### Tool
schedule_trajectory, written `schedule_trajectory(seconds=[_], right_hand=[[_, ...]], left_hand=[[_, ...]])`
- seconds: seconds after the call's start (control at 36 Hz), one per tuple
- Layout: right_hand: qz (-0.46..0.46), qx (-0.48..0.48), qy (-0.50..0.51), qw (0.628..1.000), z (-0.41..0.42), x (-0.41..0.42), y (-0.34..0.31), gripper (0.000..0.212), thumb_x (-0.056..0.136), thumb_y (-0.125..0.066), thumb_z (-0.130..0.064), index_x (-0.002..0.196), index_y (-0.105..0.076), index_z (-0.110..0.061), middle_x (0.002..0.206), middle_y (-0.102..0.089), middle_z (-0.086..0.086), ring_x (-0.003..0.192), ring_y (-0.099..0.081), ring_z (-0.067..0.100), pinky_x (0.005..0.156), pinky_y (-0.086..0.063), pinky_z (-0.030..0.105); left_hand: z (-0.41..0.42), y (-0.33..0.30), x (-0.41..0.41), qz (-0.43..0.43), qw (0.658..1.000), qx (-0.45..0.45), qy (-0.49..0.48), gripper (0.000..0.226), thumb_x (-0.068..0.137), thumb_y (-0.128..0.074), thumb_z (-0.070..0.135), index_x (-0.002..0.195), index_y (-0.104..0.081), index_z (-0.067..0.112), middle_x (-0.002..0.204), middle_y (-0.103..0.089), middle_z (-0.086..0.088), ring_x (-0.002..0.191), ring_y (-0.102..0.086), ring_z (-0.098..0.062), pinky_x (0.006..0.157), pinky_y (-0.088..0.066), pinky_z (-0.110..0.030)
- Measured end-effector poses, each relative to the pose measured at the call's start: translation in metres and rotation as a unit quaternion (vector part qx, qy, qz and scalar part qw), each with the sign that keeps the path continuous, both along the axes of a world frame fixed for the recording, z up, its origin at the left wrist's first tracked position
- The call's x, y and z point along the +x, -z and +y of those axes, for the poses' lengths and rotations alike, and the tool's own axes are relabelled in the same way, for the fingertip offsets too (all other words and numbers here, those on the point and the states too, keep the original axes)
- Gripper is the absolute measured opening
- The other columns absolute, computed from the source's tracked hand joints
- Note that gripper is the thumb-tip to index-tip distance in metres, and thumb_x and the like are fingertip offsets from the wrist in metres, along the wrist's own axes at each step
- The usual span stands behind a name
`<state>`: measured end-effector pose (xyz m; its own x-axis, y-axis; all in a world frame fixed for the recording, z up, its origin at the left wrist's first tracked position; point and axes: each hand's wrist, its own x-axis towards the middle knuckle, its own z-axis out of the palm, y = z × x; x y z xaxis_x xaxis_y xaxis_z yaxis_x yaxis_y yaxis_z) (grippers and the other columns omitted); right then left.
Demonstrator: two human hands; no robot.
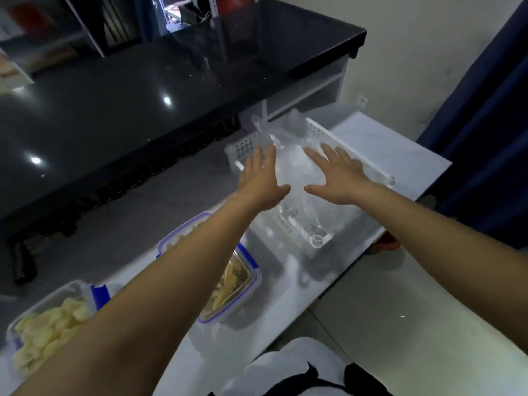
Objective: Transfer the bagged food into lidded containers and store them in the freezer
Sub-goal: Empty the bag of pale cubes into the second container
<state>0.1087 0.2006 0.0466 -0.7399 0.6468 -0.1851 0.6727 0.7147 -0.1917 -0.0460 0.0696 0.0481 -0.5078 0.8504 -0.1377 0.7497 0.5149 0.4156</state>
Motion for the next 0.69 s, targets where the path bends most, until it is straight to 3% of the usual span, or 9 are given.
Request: schedule_trajectory(seconds=[0.17,0.39,0.56,0.69], right_hand=[[-0.114,-0.006,-0.019,0.993,0.020,0.001,0.056,0.080,0.090,-0.041,-0.075,0.155,-0.001,-0.050,0.169,0.013,-0.003,0.154,0.013,0.030,0.118,-0.002,0.063],[-0.152,0.006,-0.036,0.988,0.028,-0.005,0.054,0.081,0.089,-0.037,-0.077,0.157,-0.005,-0.047,0.169,0.012,-0.002,0.154,0.017,0.030,0.117,0.003,0.064],[-0.055,-0.055,-0.059,0.995,0.022,-0.006,0.008,0.083,0.083,-0.050,-0.078,0.153,-0.012,-0.055,0.169,0.006,-0.005,0.155,0.011,0.023,0.119,-0.002,0.060],[0.077,-0.057,-0.103,0.990,-0.016,-0.003,-0.032,0.077,0.085,-0.045,-0.075,0.153,-0.018,-0.052,0.169,0.000,-0.008,0.155,0.008,0.019,0.120,-0.004,0.055]], left_hand=[[0.001,0.036,-0.001,0.043,0.995,-0.089,-0.001,0.093,0.095,-0.042,0.067,0.159,0.012,0.027,0.167,0.020,-0.006,0.154,0.016,-0.032,0.122,0.005,-0.052],[0.003,0.043,-0.001,0.057,0.991,-0.121,0.024,0.082,0.097,-0.027,0.072,0.161,0.000,0.029,0.169,0.014,-0.003,0.153,0.019,-0.029,0.122,0.011,-0.054],[-0.020,0.023,0.000,0.043,0.997,-0.065,0.023,0.083,0.095,-0.028,0.075,0.161,-0.004,0.032,0.169,0.010,0.001,0.154,0.016,-0.024,0.123,0.010,-0.050],[-0.078,0.005,0.003,0.017,1.000,0.007,-0.003,0.080,0.092,-0.033,0.076,0.159,-0.003,0.043,0.168,0.016,0.006,0.153,0.020,-0.019,0.122,0.009,-0.048]])
